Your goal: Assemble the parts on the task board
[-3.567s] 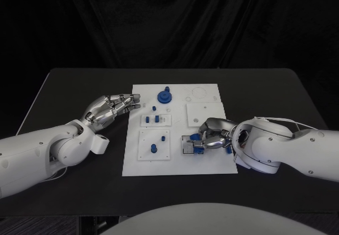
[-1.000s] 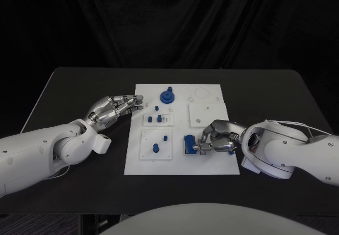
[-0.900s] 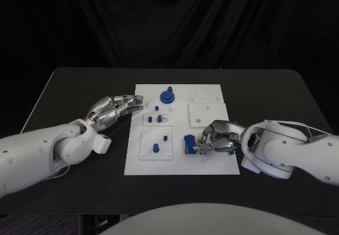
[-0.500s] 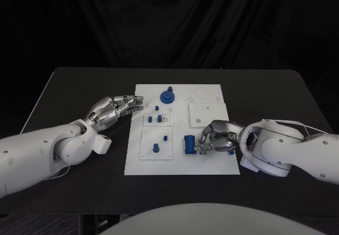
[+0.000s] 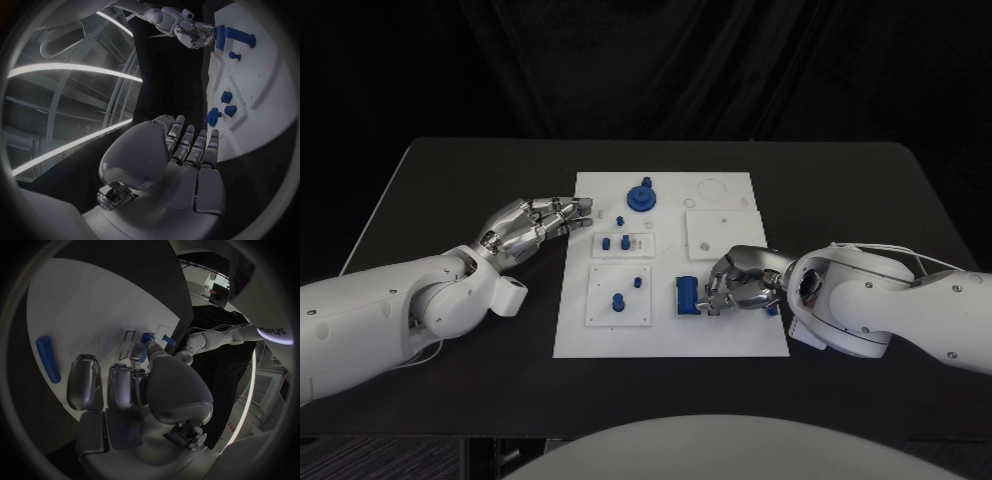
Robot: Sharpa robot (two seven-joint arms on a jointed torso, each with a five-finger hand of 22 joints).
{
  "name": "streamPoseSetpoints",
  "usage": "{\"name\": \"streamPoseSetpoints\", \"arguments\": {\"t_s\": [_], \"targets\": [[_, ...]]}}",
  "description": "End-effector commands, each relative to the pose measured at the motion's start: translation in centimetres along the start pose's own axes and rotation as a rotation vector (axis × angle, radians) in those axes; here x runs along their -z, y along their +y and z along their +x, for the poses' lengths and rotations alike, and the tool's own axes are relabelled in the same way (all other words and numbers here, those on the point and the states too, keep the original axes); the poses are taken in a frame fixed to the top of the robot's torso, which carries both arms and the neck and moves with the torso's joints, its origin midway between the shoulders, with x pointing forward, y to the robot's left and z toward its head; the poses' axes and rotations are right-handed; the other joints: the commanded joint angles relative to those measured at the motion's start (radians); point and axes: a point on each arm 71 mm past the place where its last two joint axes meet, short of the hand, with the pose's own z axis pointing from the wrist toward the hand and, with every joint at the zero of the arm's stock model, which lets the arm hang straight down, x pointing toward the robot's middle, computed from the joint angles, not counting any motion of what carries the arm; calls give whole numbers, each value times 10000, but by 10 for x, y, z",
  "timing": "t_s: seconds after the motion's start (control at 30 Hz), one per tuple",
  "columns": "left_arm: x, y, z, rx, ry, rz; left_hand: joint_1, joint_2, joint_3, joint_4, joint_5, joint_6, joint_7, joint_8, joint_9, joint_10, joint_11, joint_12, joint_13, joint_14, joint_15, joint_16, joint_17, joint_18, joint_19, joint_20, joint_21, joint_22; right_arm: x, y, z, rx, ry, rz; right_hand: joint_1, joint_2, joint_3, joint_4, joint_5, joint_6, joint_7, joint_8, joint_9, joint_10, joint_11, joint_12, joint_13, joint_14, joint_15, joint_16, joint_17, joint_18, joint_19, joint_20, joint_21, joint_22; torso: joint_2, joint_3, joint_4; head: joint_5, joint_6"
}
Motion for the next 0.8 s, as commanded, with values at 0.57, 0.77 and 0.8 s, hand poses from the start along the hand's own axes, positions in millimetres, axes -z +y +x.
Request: {"name": "streamPoseSetpoints", "arguments": {"t_s": [0.57, 0.77, 0.8], "targets": [[2, -1, 1, 26, -52, 217, -114, -35, 77, -4, 73, 24, 27, 81, 11, 66, 57, 92, 15, 39, 41, 82, 19, -120, 122, 18, 35, 30, 60, -44, -26, 1148, -2688, 1745, -269, -297, -542, 902, 3127, 205, 334, -1936, -2024, 1040, 232, 27, 2634, 658, 165, 14, 232, 141, 301, 167, 22, 1823, 27, 5, -6, -31, -2], [1, -1, 3, 33, -38, 222, -116, -45, 87, -7, 77, 32, 25, 86, 12, 75, 54, 98, 16, 45, 42, 89, 20, -120, 142, 17, 40, 49, 63, -55, -30, 1723, -2773, 2365, 82, -403, -416, 827, 3375, 177, 338, -2032, -2141, 1040, 230, 27, 2634, 650, 159, 3, 204, 142, 300, 161, 15, 1821, -8, -51, -30, -161, -2], [1, -1, 3, 37, -30, 226, -116, -45, 87, -7, 77, 32, 25, 86, 12, 75, 54, 98, 16, 45, 42, 89, 20, -120, 142, 17, 40, 49, 63, -55, -30, 1832, -2809, 2428, 86, -408, -416, 827, 3373, 172, 340, -2035, -2143, 1040, 231, 27, 2634, 650, 160, 4, 206, 142, 301, 161, 19, 1822, -7, -51, -16, -171, -2]]}}
